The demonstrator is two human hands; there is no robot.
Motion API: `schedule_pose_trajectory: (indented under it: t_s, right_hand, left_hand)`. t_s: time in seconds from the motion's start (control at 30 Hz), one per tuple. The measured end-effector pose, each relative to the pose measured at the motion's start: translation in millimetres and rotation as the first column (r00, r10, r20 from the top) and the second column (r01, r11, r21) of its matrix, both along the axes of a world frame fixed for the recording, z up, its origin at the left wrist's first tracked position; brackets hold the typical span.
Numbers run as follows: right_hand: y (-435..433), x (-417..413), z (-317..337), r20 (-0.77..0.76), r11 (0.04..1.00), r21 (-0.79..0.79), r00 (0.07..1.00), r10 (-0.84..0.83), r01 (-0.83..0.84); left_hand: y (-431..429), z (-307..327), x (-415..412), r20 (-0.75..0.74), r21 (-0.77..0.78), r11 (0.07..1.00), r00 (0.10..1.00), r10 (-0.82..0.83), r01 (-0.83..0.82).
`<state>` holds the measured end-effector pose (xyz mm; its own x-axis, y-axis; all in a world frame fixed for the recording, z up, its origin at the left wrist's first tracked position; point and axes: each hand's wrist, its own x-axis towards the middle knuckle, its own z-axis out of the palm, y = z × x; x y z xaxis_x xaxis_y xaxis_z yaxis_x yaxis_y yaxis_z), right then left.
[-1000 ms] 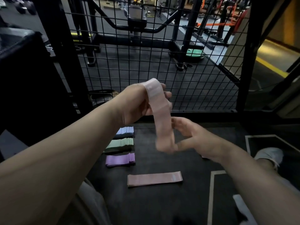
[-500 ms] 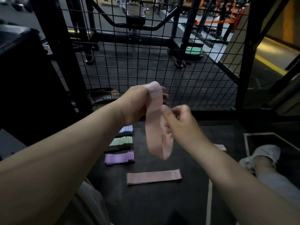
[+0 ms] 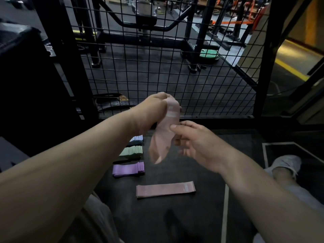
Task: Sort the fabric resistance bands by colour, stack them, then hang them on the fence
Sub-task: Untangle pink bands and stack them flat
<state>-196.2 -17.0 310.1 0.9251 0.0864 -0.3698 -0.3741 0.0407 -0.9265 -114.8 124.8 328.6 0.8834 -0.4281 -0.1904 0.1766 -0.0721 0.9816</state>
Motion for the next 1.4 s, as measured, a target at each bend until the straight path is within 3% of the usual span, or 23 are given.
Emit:
schedule_pose_trajectory:
  t_s: [0.07, 0.2, 0.37, 0.43, 0.5, 0.63, 0.73, 0.87, 1.03, 1.27, 1.4]
  right_hand:
    - [-5, -2, 0, -0.037, 0.996, -0.075, 0.998, 0.046, -0.048]
    - [-17, 0, 3, 0.047, 0.994, -0.061, 0.995, -0.084, 0.087]
    - [-30, 6, 22, 0.189, 0.983, -0.006, 0.965, -0.181, 0.186]
    - [-32, 7, 28, 0.244, 0.987, -0.03, 0.959, -0.146, 0.158]
    - [-32, 7, 32, 0.288, 0.989, -0.062, 0.952, -0.108, 0.131]
    - [-32, 8, 39, 0.317, 0.985, -0.144, 0.948, -0.041, 0.091]
    - [-34, 8, 43, 0.313, 0.998, -0.061, 0.95, 0.01, 0.01]
    - [-39, 8, 43, 0.324, 0.998, 0.025, 0.945, 0.05, -0.061]
    - [-42, 9, 42, 0.349, 0.998, 0.022, 0.936, 0.051, -0.062]
    - [-46, 12, 30, 0.363, 0.972, 0.037, 0.904, -0.228, 0.231]
    - [-46, 11, 28, 0.333, 0.971, -0.039, 0.919, -0.209, 0.235]
  left_hand:
    - [2, 0, 2, 0.004, -0.001, 1.0, 1.0, 0.006, -0.006]
    - [4, -4, 5, 0.012, 0.043, 0.999, 1.0, 0.028, -0.029]
    - [10, -8, 8, 0.146, 0.297, 0.952, 0.983, -0.114, 0.066]
    - [12, -8, 7, 0.135, 0.271, 0.943, 0.963, -0.235, 0.193]
    - [10, -7, 3, 0.153, 0.15, 0.942, 0.935, -0.321, 0.299]
    - [2, -6, -2, 0.127, -0.108, 0.921, 0.924, -0.361, 0.375]
    - [1, -9, -3, 0.121, -0.182, 0.885, 0.903, -0.412, 0.429]
    - [-1, -13, -5, 0.144, -0.175, 0.857, 0.873, -0.465, 0.485]
    - [-2, -15, -5, 0.129, -0.119, 0.889, 0.895, -0.428, 0.442]
    - [-2, -13, -4, 0.148, -0.077, 0.955, 0.95, -0.274, 0.288]
    - [-4, -15, -1, 0.164, -0.071, 0.967, 0.959, -0.23, 0.244]
